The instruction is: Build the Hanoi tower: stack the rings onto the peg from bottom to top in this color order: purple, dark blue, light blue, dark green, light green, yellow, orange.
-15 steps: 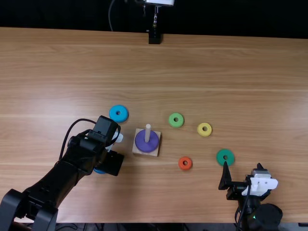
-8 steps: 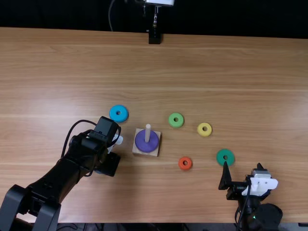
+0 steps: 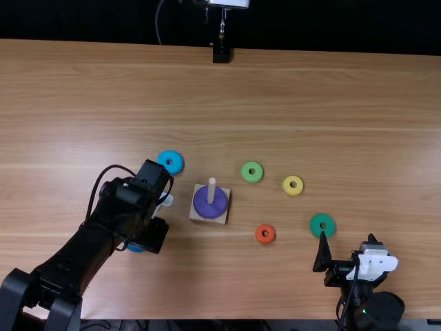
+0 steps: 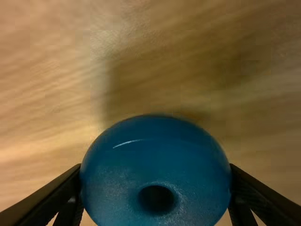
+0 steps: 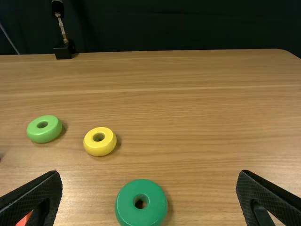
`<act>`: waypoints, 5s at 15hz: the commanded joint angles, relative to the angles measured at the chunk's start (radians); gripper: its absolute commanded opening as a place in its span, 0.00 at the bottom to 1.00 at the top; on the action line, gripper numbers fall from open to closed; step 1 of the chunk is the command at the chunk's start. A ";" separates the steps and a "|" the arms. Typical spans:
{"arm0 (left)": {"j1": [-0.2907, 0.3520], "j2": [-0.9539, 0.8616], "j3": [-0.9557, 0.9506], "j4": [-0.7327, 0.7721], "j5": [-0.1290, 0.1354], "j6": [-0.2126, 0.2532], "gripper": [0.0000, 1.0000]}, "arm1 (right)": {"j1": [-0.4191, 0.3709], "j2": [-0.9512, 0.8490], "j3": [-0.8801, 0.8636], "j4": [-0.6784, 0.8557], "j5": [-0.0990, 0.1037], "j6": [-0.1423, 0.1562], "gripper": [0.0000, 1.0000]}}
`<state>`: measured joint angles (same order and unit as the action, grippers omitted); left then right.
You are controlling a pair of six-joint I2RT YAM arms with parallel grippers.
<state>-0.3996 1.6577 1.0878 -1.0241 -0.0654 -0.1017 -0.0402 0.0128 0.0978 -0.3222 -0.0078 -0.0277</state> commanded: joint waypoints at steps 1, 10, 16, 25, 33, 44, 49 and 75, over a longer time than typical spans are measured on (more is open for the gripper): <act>-0.010 -0.004 0.121 -0.058 -0.006 0.002 0.00 | -0.009 -0.013 -0.083 -0.069 0.002 -0.002 1.00; -0.087 0.111 0.728 -0.283 0.010 -0.169 0.00 | -0.009 -0.013 -0.083 -0.069 0.002 -0.002 1.00; -0.156 0.238 1.000 -0.445 0.014 -0.217 0.00 | -0.009 -0.013 -0.083 -0.069 0.002 -0.002 1.00; -0.245 0.318 1.075 -0.454 0.064 -0.303 0.00 | -0.009 -0.013 -0.083 -0.069 0.002 -0.002 1.00; -0.254 0.352 1.069 -0.454 0.064 -0.301 0.00 | -0.009 -0.013 -0.083 -0.069 0.002 -0.002 1.00; -0.252 0.364 1.034 -0.454 0.121 -0.301 0.02 | -0.009 -0.013 -0.083 -0.069 0.002 -0.002 1.00; -0.248 0.382 1.028 -0.454 0.146 -0.298 0.36 | -0.009 -0.013 -0.083 -0.069 0.002 -0.002 1.00; 0.068 0.103 0.497 0.306 0.080 -0.117 1.00 | -0.009 -0.013 -0.083 -0.069 0.002 -0.002 1.00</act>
<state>-0.3382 1.8088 1.5974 -0.7200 0.0330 -0.2356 -0.0402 0.0128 0.0978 -0.3222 -0.0078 -0.0280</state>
